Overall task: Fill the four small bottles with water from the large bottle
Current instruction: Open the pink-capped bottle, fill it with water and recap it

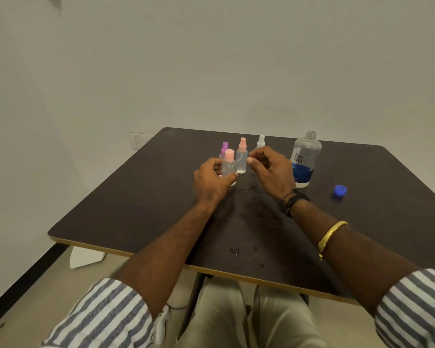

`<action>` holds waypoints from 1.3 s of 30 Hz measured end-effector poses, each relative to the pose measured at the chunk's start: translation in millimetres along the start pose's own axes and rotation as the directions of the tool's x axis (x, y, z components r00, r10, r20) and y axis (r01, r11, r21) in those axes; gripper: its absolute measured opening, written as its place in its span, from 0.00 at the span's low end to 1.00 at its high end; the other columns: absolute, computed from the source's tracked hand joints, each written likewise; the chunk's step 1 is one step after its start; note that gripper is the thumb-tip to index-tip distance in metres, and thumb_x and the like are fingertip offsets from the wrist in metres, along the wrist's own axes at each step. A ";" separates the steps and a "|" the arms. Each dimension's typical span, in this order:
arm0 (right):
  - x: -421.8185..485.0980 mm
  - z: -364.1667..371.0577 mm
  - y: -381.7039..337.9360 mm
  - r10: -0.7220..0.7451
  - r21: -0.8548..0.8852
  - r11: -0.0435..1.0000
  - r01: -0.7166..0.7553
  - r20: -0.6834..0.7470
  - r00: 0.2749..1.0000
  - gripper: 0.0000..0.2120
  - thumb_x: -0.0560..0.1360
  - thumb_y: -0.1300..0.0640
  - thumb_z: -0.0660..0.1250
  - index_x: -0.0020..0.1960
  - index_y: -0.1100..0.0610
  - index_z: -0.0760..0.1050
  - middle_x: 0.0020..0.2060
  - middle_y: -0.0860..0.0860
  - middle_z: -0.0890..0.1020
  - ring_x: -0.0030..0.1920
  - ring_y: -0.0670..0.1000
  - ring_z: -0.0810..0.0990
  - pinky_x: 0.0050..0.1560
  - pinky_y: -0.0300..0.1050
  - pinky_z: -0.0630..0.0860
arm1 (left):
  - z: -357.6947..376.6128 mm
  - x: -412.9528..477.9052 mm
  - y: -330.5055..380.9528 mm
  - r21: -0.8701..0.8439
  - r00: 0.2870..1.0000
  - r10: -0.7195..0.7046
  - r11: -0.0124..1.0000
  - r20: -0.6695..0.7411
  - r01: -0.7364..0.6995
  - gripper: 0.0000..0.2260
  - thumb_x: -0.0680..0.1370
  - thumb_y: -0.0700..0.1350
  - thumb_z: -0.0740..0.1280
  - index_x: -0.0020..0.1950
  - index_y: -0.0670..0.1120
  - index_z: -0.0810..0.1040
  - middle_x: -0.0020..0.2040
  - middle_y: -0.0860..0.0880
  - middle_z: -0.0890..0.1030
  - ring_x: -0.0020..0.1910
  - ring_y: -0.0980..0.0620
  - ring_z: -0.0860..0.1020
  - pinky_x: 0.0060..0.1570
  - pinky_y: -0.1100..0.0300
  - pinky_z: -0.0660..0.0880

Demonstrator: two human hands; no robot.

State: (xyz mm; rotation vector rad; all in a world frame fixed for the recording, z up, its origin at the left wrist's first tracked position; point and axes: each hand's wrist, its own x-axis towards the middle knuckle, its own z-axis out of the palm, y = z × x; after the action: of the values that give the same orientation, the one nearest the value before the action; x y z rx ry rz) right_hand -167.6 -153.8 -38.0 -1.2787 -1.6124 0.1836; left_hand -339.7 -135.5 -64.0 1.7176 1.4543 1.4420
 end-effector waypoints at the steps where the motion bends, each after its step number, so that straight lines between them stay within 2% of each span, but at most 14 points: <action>1: 0.3 4.0 -0.4 -0.005 0.000 1.000 0.005 0.008 1.000 0.09 0.80 0.51 0.68 0.55 0.56 0.80 0.48 0.48 0.83 0.48 0.46 0.81 0.51 0.41 0.80 | -3.4 1.3 -2.3 0.010 1.000 -0.012 1.000 -0.005 0.012 0.22 0.70 0.49 0.80 0.60 0.44 0.81 0.55 0.47 0.85 0.49 0.54 0.82 0.45 0.72 0.76; 3: -0.4 10.8 -1.8 -0.003 0.001 1.000 0.003 0.022 1.000 0.10 0.80 0.52 0.68 0.55 0.57 0.80 0.48 0.49 0.83 0.48 0.46 0.81 0.50 0.38 0.79 | -8.8 2.7 -6.5 0.023 0.999 -0.037 0.999 -0.019 0.038 0.22 0.70 0.49 0.80 0.60 0.44 0.80 0.56 0.47 0.85 0.50 0.54 0.82 0.46 0.71 0.76; 6: 0.0 17.4 -3.1 -0.008 0.006 1.000 0.008 0.024 1.000 0.10 0.80 0.52 0.69 0.55 0.57 0.81 0.47 0.48 0.83 0.47 0.44 0.80 0.48 0.32 0.76 | -15.4 3.4 -11.0 0.040 0.996 -0.072 0.996 -0.043 0.074 0.21 0.70 0.49 0.80 0.59 0.44 0.80 0.54 0.48 0.85 0.48 0.54 0.82 0.41 0.74 0.74; 8: -0.4 19.7 -4.0 -0.012 -0.002 1.000 0.012 0.029 0.999 0.09 0.80 0.52 0.69 0.55 0.57 0.81 0.46 0.47 0.83 0.46 0.44 0.80 0.47 0.31 0.75 | -18.8 3.4 -13.8 0.052 0.994 -0.097 0.994 -0.047 0.100 0.21 0.70 0.48 0.80 0.59 0.44 0.80 0.55 0.47 0.84 0.48 0.55 0.81 0.39 0.75 0.72; 11: -0.6 21.3 -4.9 -0.008 -0.001 1.000 0.008 0.038 0.999 0.09 0.80 0.52 0.68 0.55 0.57 0.80 0.46 0.47 0.82 0.47 0.44 0.80 0.47 0.30 0.74 | -21.3 4.9 -18.4 0.051 0.991 -0.124 0.991 -0.055 0.127 0.21 0.70 0.48 0.80 0.60 0.43 0.80 0.57 0.46 0.84 0.49 0.55 0.81 0.41 0.74 0.72; 16: -1.2 22.4 -3.2 0.012 0.002 1.000 -0.012 0.050 0.999 0.11 0.81 0.50 0.67 0.56 0.57 0.80 0.48 0.49 0.83 0.47 0.45 0.80 0.49 0.33 0.75 | -22.1 6.5 -20.8 0.058 0.991 -0.119 0.991 -0.059 0.122 0.22 0.71 0.48 0.80 0.61 0.42 0.79 0.58 0.45 0.84 0.50 0.55 0.80 0.42 0.73 0.72; 19: -3.6 20.8 -1.7 0.015 -0.014 1.000 -0.014 0.047 0.999 0.11 0.80 0.50 0.68 0.55 0.57 0.81 0.48 0.50 0.84 0.47 0.45 0.80 0.48 0.33 0.75 | -21.5 6.1 -22.3 0.050 0.992 -0.109 0.993 -0.060 0.112 0.23 0.71 0.48 0.80 0.62 0.42 0.79 0.59 0.45 0.84 0.53 0.52 0.82 0.50 0.64 0.79; 21: -6.0 19.6 -1.3 0.018 -0.013 1.000 -0.017 0.046 0.999 0.10 0.80 0.50 0.68 0.55 0.57 0.81 0.48 0.50 0.84 0.48 0.46 0.81 0.50 0.37 0.77 | -20.9 5.7 -22.8 0.046 0.992 -0.110 0.993 -0.064 0.113 0.24 0.71 0.48 0.80 0.63 0.42 0.79 0.59 0.45 0.83 0.53 0.51 0.82 0.53 0.60 0.80; 23: -7.5 18.7 -0.3 0.019 -0.011 1.000 -0.018 0.051 0.999 0.10 0.80 0.51 0.68 0.56 0.56 0.81 0.49 0.50 0.84 0.49 0.47 0.82 0.52 0.41 0.79 | -20.5 5.5 -22.3 0.037 0.991 -0.104 0.994 -0.078 0.107 0.26 0.70 0.47 0.80 0.65 0.42 0.78 0.60 0.44 0.83 0.53 0.52 0.81 0.52 0.62 0.79; 27: -10.3 15.1 -0.4 0.036 -0.011 0.999 -0.035 0.058 0.998 0.11 0.80 0.51 0.68 0.58 0.56 0.80 0.51 0.52 0.84 0.51 0.48 0.81 0.55 0.44 0.80 | -20.7 5.6 -16.8 0.015 0.990 -0.076 0.997 -0.115 0.079 0.31 0.70 0.48 0.80 0.70 0.42 0.75 0.66 0.44 0.81 0.62 0.49 0.80 0.58 0.62 0.75; 32: -9.5 6.1 -4.3 0.042 -0.020 0.999 -0.041 0.044 0.998 0.11 0.80 0.52 0.69 0.59 0.56 0.80 0.52 0.52 0.85 0.51 0.48 0.81 0.55 0.45 0.80 | -23.0 8.4 6.7 -0.076 0.975 -0.005 0.997 -0.224 -0.012 0.32 0.71 0.50 0.79 0.73 0.44 0.74 0.68 0.47 0.79 0.67 0.52 0.77 0.66 0.60 0.73; 35: -11.7 -0.1 -6.1 0.031 -0.034 0.999 -0.030 0.031 0.999 0.12 0.80 0.52 0.68 0.59 0.57 0.80 0.52 0.53 0.85 0.52 0.48 0.82 0.56 0.46 0.80 | -22.8 6.5 23.0 -0.143 0.960 0.043 0.986 -0.276 -0.085 0.30 0.73 0.51 0.78 0.72 0.45 0.75 0.68 0.49 0.80 0.66 0.56 0.77 0.65 0.65 0.72; 39: -15.3 -13.2 -8.6 0.033 -0.042 0.999 -0.033 0.009 0.999 0.13 0.80 0.53 0.68 0.61 0.59 0.80 0.52 0.53 0.85 0.52 0.50 0.82 0.56 0.46 0.81 | -14.6 -1.4 40.5 -0.176 0.955 0.114 0.970 -0.275 -0.166 0.24 0.74 0.48 0.77 0.69 0.45 0.78 0.64 0.50 0.82 0.63 0.57 0.79 0.63 0.63 0.77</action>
State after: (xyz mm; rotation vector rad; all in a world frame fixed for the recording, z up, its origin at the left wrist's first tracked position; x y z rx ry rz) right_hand -164.3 -175.4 -35.7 -1.3389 -1.6112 0.1779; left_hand -335.8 -154.1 -25.4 1.5803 1.2837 1.8843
